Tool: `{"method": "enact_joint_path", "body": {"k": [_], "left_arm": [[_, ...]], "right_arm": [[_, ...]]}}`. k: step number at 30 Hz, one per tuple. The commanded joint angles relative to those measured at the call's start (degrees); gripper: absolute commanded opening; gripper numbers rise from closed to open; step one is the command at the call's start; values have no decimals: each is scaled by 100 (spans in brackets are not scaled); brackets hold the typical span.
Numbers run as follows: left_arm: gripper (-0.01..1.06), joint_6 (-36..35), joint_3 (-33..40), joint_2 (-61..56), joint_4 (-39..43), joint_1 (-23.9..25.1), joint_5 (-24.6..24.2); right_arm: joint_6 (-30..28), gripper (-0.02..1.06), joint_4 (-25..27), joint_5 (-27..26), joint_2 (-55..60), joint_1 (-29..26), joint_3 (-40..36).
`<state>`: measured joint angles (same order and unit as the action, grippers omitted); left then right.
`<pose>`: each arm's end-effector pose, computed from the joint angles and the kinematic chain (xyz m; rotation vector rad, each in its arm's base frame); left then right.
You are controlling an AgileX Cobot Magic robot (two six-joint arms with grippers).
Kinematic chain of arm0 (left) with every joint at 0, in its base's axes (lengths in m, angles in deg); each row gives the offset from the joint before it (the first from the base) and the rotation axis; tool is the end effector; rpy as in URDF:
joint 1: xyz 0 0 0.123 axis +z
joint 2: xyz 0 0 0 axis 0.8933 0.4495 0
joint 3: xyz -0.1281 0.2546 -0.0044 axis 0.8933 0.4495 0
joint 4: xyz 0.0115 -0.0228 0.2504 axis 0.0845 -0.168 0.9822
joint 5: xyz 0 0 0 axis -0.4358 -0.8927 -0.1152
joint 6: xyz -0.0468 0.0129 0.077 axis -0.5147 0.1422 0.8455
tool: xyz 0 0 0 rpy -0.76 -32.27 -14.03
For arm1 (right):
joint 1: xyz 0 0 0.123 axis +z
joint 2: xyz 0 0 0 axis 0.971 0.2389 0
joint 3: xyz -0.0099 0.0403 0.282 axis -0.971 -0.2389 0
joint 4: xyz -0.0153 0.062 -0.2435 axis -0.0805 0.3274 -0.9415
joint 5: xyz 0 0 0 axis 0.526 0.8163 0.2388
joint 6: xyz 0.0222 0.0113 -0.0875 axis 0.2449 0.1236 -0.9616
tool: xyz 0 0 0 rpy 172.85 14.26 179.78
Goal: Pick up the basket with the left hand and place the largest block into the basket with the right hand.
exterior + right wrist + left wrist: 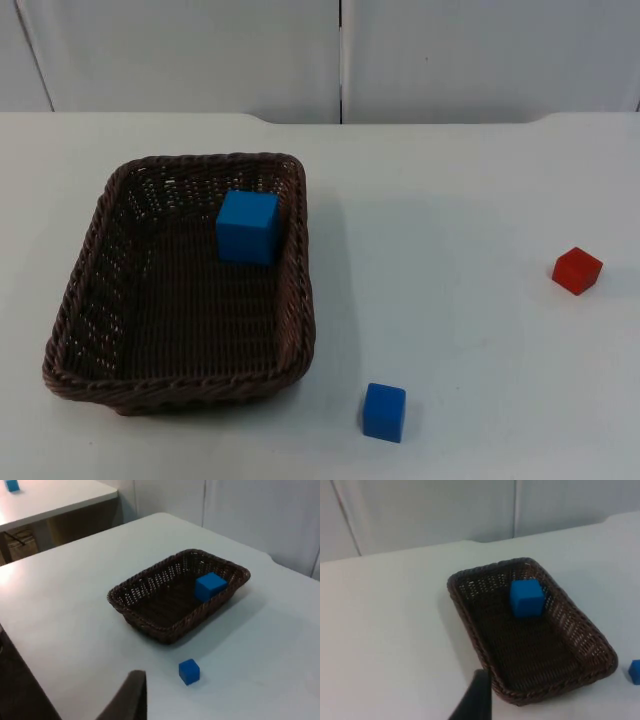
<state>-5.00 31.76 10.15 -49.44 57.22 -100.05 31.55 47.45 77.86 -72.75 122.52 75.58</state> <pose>-0.0136 -0.0145 0.3045 0.2649 1.9364 -0.2102 -0.0109 -0.0070 0.3140 -0.7963 1.7335 0.5669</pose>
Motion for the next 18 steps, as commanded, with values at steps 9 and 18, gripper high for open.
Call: {"method": "enact_joint_path", "body": {"k": [9,18], "left_arm": [[85,-381,294,-148,303,15,-114],[85,-567,539,-148,329,15,-138]], "right_arm": [[247,105,-234,437,-109,19,-363],[347,105,-307,615,-109,19,-525]]}}
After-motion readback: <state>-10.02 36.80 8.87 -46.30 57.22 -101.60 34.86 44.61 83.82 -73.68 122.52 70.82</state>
